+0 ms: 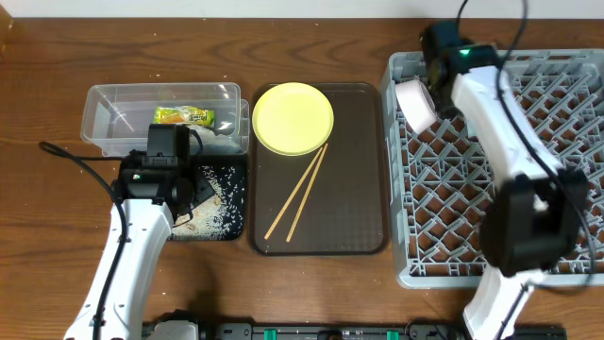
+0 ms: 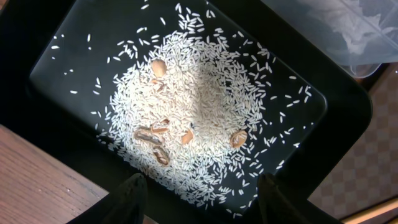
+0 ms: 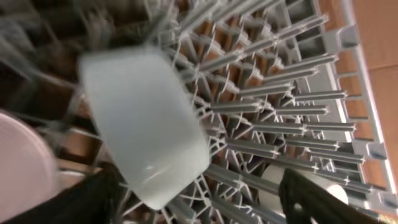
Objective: Sort waste into correct bins and load items into the dishwasher rack
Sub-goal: 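Reach the right gripper to the yellow plate edge and grasp it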
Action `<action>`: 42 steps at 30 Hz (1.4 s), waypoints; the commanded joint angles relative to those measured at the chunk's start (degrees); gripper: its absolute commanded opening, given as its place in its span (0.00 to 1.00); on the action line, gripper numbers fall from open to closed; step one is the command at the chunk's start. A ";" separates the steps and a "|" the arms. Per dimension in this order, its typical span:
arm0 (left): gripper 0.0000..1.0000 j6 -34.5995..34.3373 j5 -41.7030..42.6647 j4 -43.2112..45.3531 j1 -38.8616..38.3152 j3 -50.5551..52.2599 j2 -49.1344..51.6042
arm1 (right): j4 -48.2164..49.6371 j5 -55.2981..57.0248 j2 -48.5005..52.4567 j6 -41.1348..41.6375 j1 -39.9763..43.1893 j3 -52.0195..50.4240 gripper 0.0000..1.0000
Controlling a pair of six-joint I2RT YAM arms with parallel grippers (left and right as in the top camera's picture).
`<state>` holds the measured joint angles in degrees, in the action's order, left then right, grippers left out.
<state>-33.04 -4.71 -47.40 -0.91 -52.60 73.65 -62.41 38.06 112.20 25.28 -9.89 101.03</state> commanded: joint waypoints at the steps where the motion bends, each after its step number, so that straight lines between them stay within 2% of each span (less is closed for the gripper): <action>1: 0.60 -0.28 -0.85 -0.13 0.24 -0.13 -0.28 | 2.38 -9.16 -6.86 -1.27 -0.61 0.44 0.84; 6: 0.60 -0.26 -0.85 -0.13 0.24 -0.13 -0.28 | 9.33 -40.09 -8.04 -10.78 -2.38 0.44 0.84; 9: 0.60 -0.28 -0.85 -0.13 0.24 -0.13 -0.28 | 12.33 -47.89 -6.86 -11.23 -4.72 0.42 0.84; 17: 0.60 -0.28 -0.85 -0.13 0.24 -0.13 -0.28 | 16.83 -41.31 0.57 -10.71 -14.36 0.42 0.81; 22: 0.60 -0.28 -0.85 -0.13 0.24 -0.13 -0.28 | 17.46 -32.37 7.50 -3.02 -18.49 0.42 0.77; 31: 0.60 -0.28 -0.85 -0.13 0.24 -0.13 -0.28 | 19.39 -32.11 16.83 4.66 -20.52 0.44 0.64; 37: 0.60 -0.26 -0.85 -0.13 0.24 -0.13 -0.28 | 20.39 -33.62 19.34 6.49 -20.52 0.42 0.46; 42: 0.60 -0.26 -0.85 -0.13 0.24 -0.13 -0.28 | 24.15 -33.68 19.32 8.26 -20.44 0.44 0.12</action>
<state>-33.04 -4.71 -47.37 -0.91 -52.60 73.65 -39.18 4.27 131.41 30.81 -29.82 101.41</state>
